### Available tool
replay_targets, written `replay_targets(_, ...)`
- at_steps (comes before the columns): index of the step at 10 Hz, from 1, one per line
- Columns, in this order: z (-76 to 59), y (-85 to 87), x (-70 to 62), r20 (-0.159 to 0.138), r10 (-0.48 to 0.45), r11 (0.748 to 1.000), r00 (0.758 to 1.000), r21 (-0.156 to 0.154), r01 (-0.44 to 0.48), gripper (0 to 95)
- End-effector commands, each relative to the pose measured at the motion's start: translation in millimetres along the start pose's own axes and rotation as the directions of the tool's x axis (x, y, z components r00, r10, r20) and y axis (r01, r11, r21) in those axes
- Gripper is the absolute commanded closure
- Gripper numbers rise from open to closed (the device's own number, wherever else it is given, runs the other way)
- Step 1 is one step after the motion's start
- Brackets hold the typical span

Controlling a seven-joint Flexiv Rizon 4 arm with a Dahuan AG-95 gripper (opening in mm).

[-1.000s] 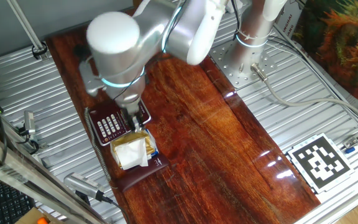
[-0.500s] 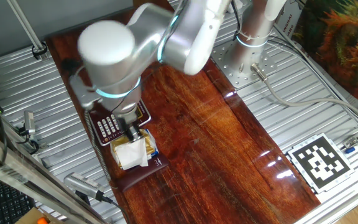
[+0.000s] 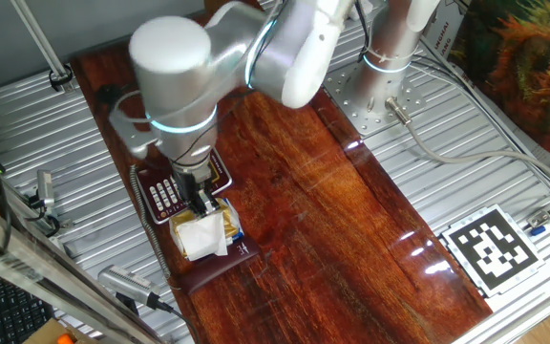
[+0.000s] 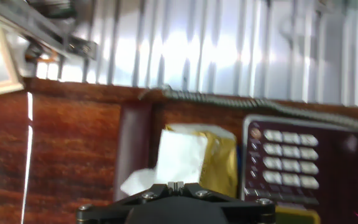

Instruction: Place the handset of the telephone on the corresponding phone cradle

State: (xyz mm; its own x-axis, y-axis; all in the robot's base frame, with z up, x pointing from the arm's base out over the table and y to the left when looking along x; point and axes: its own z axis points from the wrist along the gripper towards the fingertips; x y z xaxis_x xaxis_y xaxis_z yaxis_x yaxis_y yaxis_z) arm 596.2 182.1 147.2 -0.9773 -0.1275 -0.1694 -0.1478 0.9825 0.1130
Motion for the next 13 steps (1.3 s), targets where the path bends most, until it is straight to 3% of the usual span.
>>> replay_targets(1,20.3,2.4,-9.3,0.014,0.005,1.000,1.000,-0.021,-0.005,95.0)
replay_targets(4,16.7,9.7,-18.5,0.000,0.013,1.000,1.000,-0.023,-0.013,95.0)
replay_targets(13,14.9,10.6,-19.4,-0.016,0.039,0.999,0.999,-0.018,-0.039,95.0)
